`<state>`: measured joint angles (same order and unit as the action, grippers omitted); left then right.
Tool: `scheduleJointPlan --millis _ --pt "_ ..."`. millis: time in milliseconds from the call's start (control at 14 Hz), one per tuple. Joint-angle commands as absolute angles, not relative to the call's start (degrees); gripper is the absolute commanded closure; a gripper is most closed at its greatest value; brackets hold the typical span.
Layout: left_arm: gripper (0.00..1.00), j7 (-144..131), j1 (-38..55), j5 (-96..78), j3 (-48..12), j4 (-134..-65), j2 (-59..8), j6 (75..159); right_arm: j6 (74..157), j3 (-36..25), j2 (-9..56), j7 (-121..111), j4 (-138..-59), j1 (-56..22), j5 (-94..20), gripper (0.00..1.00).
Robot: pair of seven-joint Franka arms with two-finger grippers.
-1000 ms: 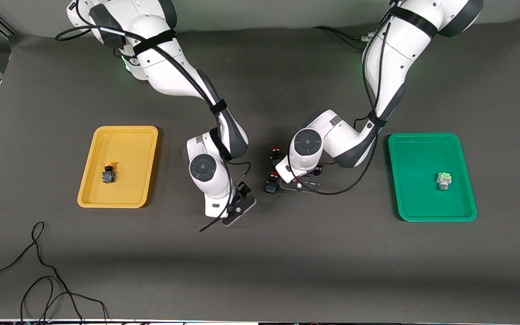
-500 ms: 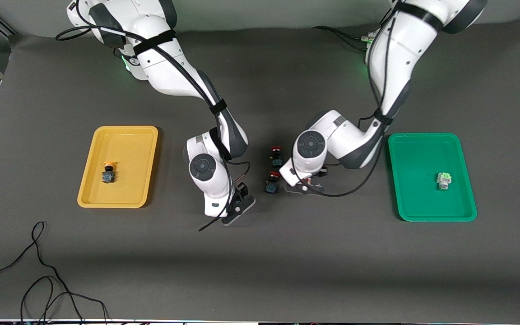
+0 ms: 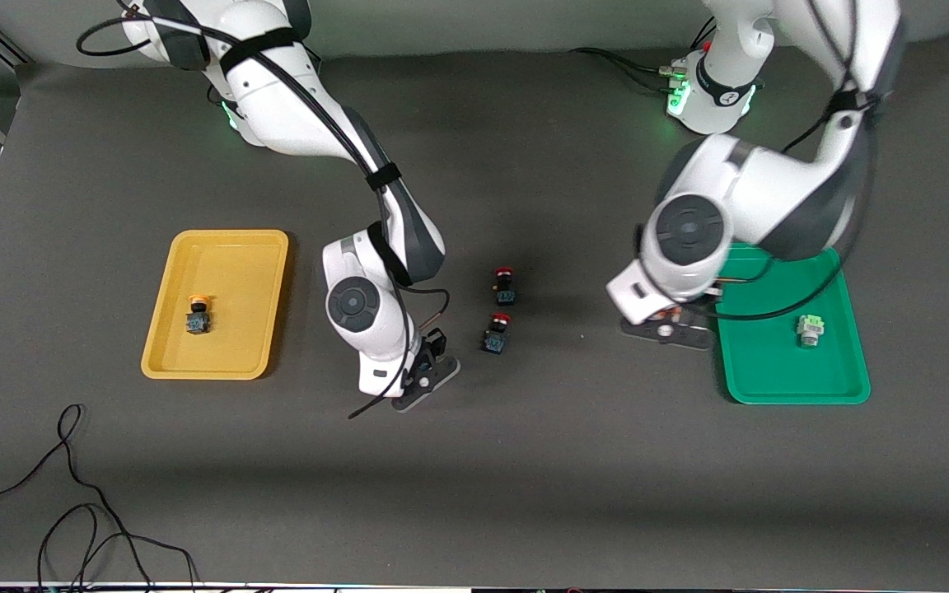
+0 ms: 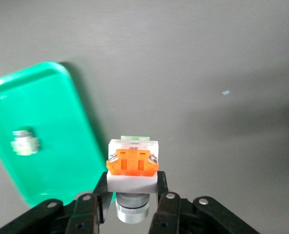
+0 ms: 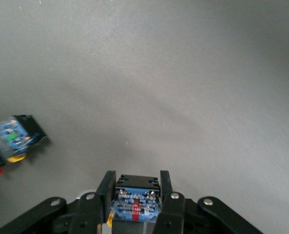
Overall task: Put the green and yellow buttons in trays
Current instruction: 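Carry the orange button to the yellow tray while the left carries green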
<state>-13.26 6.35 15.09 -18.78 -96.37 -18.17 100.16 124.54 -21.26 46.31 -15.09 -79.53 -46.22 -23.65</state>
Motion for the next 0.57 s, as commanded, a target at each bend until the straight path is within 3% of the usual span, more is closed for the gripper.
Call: scheduleJointPlan --millis 0,286,500 --pt "1.00 -3.20 -1.38 14.94 -18.98 -100.10 -16.00 101.15 114.38 -24.42 41.33 -9.42 -77.35 -46.32 -23.47 0.98" --pt "1.00 8.33 -11.41 14.94 -18.90 -107.38 -16.00 112.20 104.08 -33.81 34.73 -8.96 -80.32 -47.10 -23.20 0.98" --pt "1.00 12.39 -17.39 14.94 -18.98 -115.64 -16.35 124.15 104.41 -38.58 29.90 -13.07 -88.38 -46.50 -19.43 0.98"
